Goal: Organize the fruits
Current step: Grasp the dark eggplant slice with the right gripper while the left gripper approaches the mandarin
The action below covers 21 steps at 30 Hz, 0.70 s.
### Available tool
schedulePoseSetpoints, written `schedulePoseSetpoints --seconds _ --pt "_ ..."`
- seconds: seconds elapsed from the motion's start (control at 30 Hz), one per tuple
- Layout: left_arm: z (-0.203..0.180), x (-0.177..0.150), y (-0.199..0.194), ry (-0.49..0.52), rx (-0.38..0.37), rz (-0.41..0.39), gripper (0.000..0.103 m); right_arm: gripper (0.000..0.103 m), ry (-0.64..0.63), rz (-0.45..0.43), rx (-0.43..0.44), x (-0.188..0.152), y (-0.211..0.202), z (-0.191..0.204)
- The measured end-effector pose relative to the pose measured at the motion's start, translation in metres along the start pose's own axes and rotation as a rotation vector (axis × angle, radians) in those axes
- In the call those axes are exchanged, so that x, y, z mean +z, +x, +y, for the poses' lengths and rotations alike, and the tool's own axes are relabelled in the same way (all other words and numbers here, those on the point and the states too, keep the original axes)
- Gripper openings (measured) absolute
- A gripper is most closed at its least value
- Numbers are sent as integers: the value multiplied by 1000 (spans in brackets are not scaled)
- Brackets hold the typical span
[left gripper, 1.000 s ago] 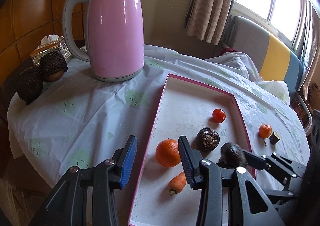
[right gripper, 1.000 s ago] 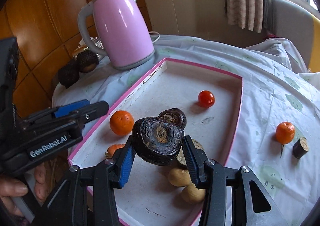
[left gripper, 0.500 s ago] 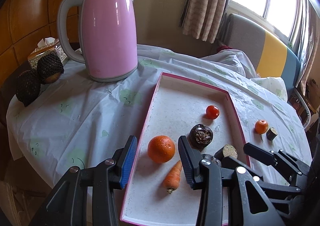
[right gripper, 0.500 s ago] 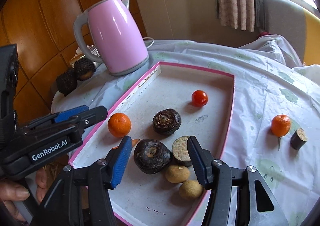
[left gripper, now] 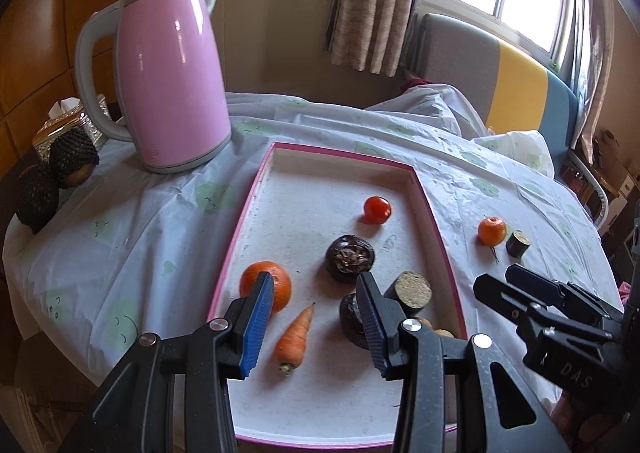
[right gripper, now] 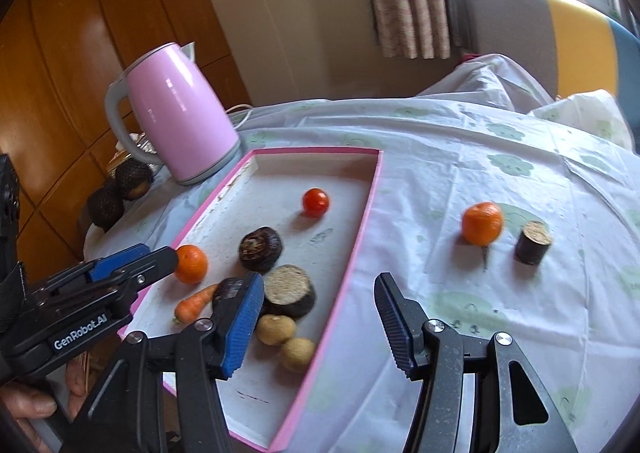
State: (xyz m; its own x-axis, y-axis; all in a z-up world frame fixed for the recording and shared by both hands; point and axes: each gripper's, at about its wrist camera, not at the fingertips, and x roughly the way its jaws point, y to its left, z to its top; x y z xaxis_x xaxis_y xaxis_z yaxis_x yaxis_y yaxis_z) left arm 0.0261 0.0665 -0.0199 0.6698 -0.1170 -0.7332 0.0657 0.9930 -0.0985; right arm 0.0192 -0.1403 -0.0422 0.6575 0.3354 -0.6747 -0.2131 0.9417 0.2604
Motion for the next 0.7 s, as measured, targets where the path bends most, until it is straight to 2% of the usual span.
schedulePoseSetpoints --seconds 0.7 --pt "-66 8 10 147 -89 26 43 59 157 -52 -193 -8 -25 -84"
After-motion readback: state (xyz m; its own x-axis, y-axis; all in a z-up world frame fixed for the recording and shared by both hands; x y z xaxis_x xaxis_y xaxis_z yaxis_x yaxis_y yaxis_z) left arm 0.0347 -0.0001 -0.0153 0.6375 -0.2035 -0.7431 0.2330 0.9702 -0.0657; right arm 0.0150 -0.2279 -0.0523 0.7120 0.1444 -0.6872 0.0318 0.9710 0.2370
